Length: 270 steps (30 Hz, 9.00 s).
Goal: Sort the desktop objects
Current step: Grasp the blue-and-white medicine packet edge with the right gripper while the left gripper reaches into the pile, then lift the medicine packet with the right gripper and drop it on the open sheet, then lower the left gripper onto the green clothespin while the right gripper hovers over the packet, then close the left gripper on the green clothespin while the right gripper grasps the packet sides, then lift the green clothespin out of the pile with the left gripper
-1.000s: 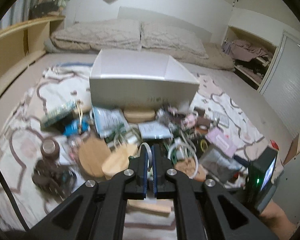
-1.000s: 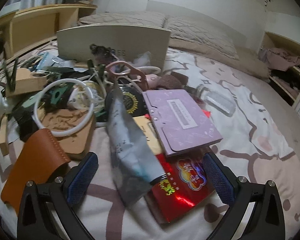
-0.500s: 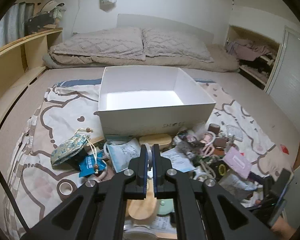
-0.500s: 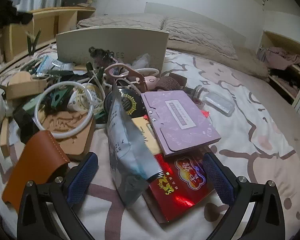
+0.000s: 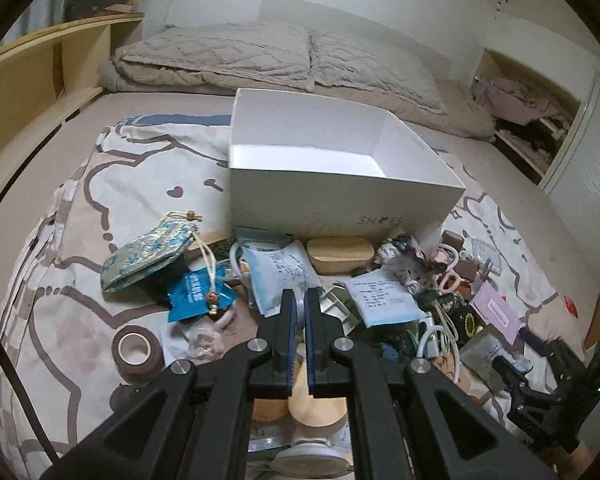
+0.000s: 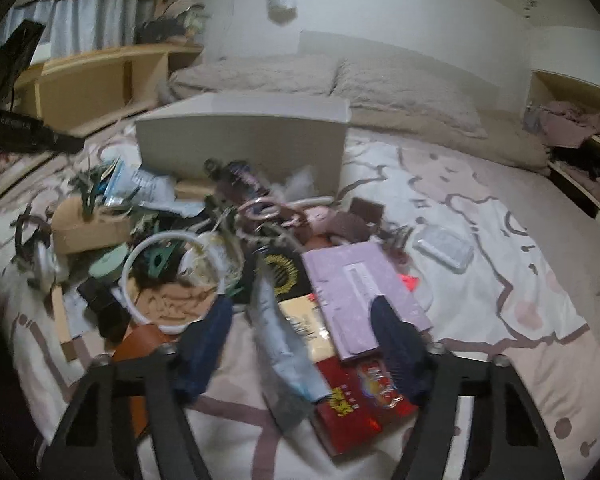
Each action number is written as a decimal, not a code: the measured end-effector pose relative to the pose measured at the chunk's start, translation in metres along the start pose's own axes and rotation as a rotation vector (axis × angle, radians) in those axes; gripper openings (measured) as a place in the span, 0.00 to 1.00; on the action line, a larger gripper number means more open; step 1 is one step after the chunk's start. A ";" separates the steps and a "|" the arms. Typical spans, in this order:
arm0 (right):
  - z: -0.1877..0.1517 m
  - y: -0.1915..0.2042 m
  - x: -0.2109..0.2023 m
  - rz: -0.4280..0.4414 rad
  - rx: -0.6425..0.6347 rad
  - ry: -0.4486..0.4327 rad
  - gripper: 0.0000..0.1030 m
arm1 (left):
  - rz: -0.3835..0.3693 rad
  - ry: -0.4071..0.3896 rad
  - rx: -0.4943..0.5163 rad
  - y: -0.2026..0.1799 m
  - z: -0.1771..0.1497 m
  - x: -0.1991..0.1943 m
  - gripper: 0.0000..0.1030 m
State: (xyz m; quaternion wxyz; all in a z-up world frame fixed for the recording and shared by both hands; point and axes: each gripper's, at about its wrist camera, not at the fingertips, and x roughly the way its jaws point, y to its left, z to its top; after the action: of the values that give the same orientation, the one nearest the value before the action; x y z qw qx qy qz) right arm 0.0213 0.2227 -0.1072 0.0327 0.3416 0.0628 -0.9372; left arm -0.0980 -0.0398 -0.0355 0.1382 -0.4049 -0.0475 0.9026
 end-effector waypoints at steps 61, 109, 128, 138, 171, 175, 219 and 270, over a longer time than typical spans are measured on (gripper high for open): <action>-0.063 -0.146 -0.005 -0.181 0.277 0.250 0.94 | -0.033 0.122 0.066 -0.012 -0.017 0.040 0.30; -0.072 -0.150 -0.001 -0.197 0.241 0.279 1.00 | 0.068 0.213 -0.018 -0.010 -0.021 0.081 0.36; -0.063 -0.182 -0.020 -0.274 0.362 0.248 1.00 | 0.112 0.201 0.029 -0.018 -0.020 0.087 0.36; -0.040 -0.175 0.002 -0.259 0.424 0.221 1.00 | 0.154 0.187 0.068 -0.013 -0.016 0.098 0.36; -0.042 -0.155 0.048 -0.295 0.423 0.246 1.00 | 0.072 0.183 0.060 -0.019 -0.015 0.088 0.27; -0.044 -0.154 0.046 -0.276 0.427 0.216 1.00 | 0.055 0.163 0.067 -0.023 -0.016 0.079 0.27; -0.050 -0.147 0.046 -0.236 0.409 0.175 0.85 | -0.502 0.134 0.319 -0.139 -0.074 0.001 0.26; -0.049 -0.147 0.022 -0.189 0.279 0.266 0.98 | -0.480 0.339 0.379 -0.208 -0.144 0.049 0.50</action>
State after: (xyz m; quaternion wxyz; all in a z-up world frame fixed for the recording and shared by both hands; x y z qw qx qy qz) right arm 0.0203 0.3745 -0.1448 -0.1112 0.4559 -0.0320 -0.8824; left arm 0.0224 0.1699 -0.1254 0.4250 -0.4934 0.0507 0.7572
